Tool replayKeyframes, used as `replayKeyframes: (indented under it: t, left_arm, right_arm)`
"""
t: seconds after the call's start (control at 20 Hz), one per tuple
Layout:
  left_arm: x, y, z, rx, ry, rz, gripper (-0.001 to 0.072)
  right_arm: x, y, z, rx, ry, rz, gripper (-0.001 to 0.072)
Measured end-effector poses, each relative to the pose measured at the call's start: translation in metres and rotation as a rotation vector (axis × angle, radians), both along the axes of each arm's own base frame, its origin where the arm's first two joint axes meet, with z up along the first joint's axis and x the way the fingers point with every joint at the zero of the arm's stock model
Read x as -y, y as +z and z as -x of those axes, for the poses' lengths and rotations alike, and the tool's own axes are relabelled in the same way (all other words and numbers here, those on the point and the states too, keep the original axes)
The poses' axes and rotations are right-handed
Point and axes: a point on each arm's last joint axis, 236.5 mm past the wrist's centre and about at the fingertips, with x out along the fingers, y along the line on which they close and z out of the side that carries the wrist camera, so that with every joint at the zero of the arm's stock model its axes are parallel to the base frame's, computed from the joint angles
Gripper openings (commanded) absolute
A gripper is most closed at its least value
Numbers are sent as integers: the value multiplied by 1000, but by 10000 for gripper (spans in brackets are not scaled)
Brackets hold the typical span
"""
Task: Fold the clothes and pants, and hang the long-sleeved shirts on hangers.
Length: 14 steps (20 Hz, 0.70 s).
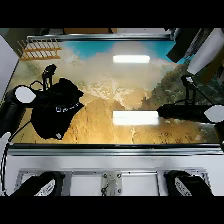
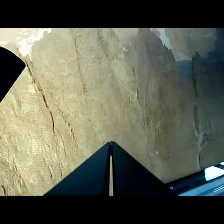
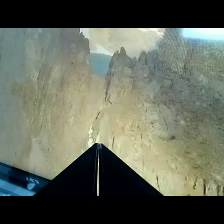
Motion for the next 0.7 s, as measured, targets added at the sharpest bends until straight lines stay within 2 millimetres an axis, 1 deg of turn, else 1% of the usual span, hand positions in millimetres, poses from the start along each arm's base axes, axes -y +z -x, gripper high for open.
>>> replayKeyframes:
  t: [0.6, 0.65, 0.7]
  left_arm:
    - [0, 0, -1, 4, 3, 1, 10]
    - [0, 1, -2, 8, 4, 1, 77]
    - [-1, 2, -4, 17, 8, 1, 467]
  right_arm:
    - [0, 0, 0, 0, 0, 0, 10]
    - [0, 0, 0, 0, 0, 0, 10]
    - [0, 0, 0, 0, 0, 0, 10]
